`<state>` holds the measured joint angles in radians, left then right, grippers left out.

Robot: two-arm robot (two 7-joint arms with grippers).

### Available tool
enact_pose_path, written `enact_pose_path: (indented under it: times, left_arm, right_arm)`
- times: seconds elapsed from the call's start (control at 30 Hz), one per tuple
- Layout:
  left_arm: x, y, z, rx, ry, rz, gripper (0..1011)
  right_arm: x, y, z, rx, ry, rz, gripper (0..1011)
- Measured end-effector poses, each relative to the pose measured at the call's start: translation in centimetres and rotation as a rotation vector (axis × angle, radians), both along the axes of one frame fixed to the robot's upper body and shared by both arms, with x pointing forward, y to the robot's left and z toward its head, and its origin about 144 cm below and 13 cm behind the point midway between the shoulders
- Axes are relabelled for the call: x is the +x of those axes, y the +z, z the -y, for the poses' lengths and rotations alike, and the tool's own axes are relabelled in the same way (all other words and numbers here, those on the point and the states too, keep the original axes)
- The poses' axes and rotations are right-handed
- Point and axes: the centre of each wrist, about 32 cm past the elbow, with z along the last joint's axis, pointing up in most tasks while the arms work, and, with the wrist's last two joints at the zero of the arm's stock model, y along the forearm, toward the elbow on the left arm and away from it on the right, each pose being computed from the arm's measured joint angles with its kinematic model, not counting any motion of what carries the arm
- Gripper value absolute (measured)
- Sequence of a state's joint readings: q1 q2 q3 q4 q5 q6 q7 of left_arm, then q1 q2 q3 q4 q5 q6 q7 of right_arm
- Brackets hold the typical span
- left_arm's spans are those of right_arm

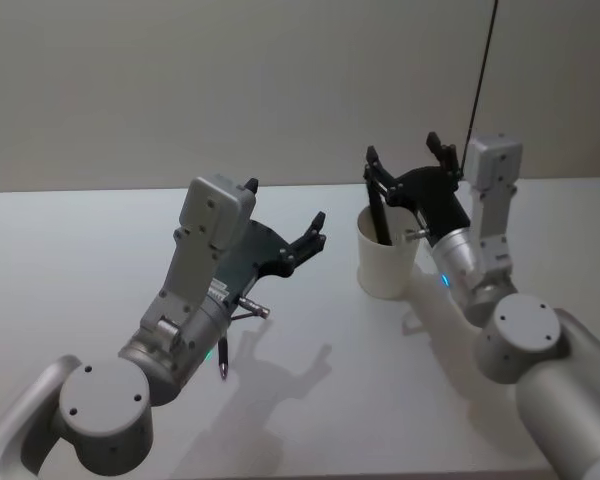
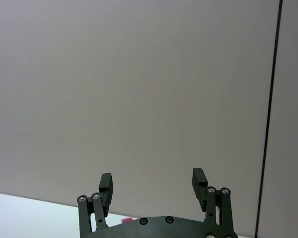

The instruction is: Place the pen into the pen holder.

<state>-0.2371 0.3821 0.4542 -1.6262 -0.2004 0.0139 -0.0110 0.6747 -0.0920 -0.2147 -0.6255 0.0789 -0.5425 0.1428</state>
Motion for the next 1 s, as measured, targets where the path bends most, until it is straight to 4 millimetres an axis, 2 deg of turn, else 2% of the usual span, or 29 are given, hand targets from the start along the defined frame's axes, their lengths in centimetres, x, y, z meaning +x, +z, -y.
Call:
enact_pose_path:
  times: [0.6,1.0]
  left_arm:
    - [0.0,0.0,0.0,0.000,0.000,0.000,1000]
    - [0.0,0.0,0.0,0.000,0.000,0.000,1000]
  right_arm:
    - [-4.1,2.6,5.0,-0.051,-0.045,-0.104,1001]
    - [-6.7,3.1,8.2,-0.111,-0.097,-0.187,1001]
